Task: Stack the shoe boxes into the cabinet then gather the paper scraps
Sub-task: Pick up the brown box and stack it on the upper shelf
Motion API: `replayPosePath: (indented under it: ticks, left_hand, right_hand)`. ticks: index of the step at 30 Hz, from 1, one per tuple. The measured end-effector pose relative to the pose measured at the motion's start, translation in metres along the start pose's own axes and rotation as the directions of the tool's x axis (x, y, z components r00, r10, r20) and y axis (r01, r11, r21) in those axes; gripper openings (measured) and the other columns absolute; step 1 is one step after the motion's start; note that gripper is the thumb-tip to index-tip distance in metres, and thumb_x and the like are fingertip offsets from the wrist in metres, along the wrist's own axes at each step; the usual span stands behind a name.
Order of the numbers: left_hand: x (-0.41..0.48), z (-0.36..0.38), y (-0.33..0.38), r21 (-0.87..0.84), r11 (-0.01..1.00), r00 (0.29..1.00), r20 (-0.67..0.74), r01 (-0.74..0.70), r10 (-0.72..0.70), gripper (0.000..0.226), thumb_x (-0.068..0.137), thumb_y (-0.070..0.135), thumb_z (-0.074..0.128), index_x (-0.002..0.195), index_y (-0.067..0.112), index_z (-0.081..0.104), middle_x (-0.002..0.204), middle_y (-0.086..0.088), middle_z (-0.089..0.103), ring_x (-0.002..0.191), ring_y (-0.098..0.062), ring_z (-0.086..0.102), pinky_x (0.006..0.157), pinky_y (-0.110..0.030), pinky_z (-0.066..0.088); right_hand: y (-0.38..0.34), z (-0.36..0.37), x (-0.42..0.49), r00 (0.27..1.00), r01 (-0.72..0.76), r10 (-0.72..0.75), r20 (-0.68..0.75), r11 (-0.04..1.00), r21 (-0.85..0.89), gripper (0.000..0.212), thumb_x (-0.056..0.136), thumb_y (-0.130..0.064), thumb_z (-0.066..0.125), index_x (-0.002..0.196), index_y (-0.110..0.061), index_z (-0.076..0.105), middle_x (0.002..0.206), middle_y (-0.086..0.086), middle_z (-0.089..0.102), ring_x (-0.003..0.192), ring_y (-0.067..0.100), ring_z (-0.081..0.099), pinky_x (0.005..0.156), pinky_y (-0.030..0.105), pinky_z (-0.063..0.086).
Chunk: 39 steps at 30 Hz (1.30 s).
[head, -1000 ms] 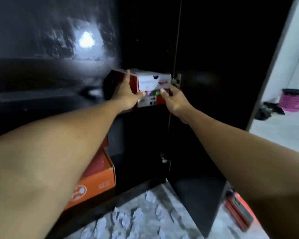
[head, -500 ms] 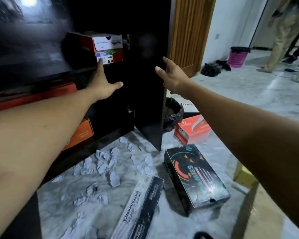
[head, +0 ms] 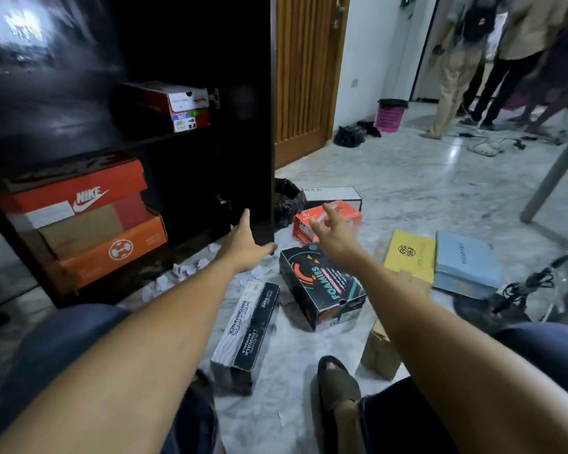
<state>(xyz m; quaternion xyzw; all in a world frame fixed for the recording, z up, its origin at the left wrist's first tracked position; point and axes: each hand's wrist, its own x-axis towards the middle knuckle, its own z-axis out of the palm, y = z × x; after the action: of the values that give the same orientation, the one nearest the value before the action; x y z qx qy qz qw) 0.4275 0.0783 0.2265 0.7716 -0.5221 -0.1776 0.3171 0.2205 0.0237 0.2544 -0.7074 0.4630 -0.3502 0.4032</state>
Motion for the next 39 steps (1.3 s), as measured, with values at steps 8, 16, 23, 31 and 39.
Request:
replayPosePath:
  ticks: [8, 16, 23, 31, 39]
  left_hand:
    - [-0.051, 0.057, -0.048, 0.026, 0.995, 0.989, 0.114, 0.094, -0.097, 0.109, 0.083, 0.046, 0.074, 0.158, 0.027, -0.003, 0.160, -0.008, 0.030, 0.141, -0.029, 0.039, 0.108, -0.042, 0.040]
    - [-0.056, 0.117, -0.045, 0.051, 0.998, 0.960, 0.274, 0.042, -0.054, 0.099, 0.086, 0.041, 0.072, 0.159, 0.021, 0.008, 0.159, -0.006, 0.030, 0.142, -0.026, 0.036, 0.109, -0.034, 0.035]
    - [-0.049, 0.203, -0.021, -0.040, 0.999, 0.906, 0.422, 0.011, 0.007, 0.090, 0.083, 0.043, 0.073, 0.156, 0.029, 0.020, 0.149, 0.012, 0.040, 0.138, -0.022, 0.043, 0.103, -0.033, 0.040]
    - [-0.054, 0.306, 0.009, -0.211, 0.957, 0.835, 0.548, 0.199, -0.052, 0.064, 0.090, 0.038, 0.069, 0.148, 0.024, 0.043, 0.142, -0.009, 0.053, 0.127, -0.024, 0.053, 0.101, -0.034, 0.046]
    - [-0.044, 0.351, 0.045, -0.265, 0.888, 0.845, 0.493, 0.375, -0.210, 0.039, 0.092, 0.042, 0.057, 0.128, 0.028, 0.063, 0.124, -0.004, 0.068, 0.109, -0.029, 0.064, 0.095, -0.043, 0.053]
  right_hand:
    - [0.151, 0.030, -0.012, 0.980, -0.175, 0.183, 0.073, 0.979, -0.107, 0.092, 0.073, -0.083, 0.048, 0.150, -0.036, 0.031, 0.145, 0.008, 0.050, 0.134, 0.026, 0.049, 0.111, 0.051, 0.041]
    - [0.200, 0.010, -0.053, 0.931, -0.359, 0.365, -0.013, 0.907, -0.220, 0.068, 0.092, -0.056, 0.047, 0.150, -0.025, 0.032, 0.138, 0.013, 0.052, 0.119, 0.030, 0.057, 0.101, 0.043, 0.048]
    - [0.225, -0.027, -0.061, 0.867, -0.494, 0.416, -0.275, 0.792, -0.359, 0.048, 0.103, -0.036, 0.039, 0.150, -0.026, 0.033, 0.150, 0.011, 0.035, 0.137, 0.035, 0.033, 0.105, 0.050, 0.038]
    - [0.280, -0.070, -0.030, 0.788, -0.610, 0.505, -0.352, 0.721, -0.330, 0.044, 0.104, -0.037, 0.035, 0.148, -0.032, 0.036, 0.155, 0.006, 0.024, 0.139, 0.037, 0.025, 0.106, 0.058, 0.033]
    - [0.316, -0.077, -0.053, 0.836, -0.533, 0.478, -0.269, 0.823, -0.196, 0.065, 0.093, -0.023, 0.066, 0.151, -0.012, 0.038, 0.146, 0.015, 0.043, 0.132, 0.029, 0.047, 0.106, 0.031, 0.040]
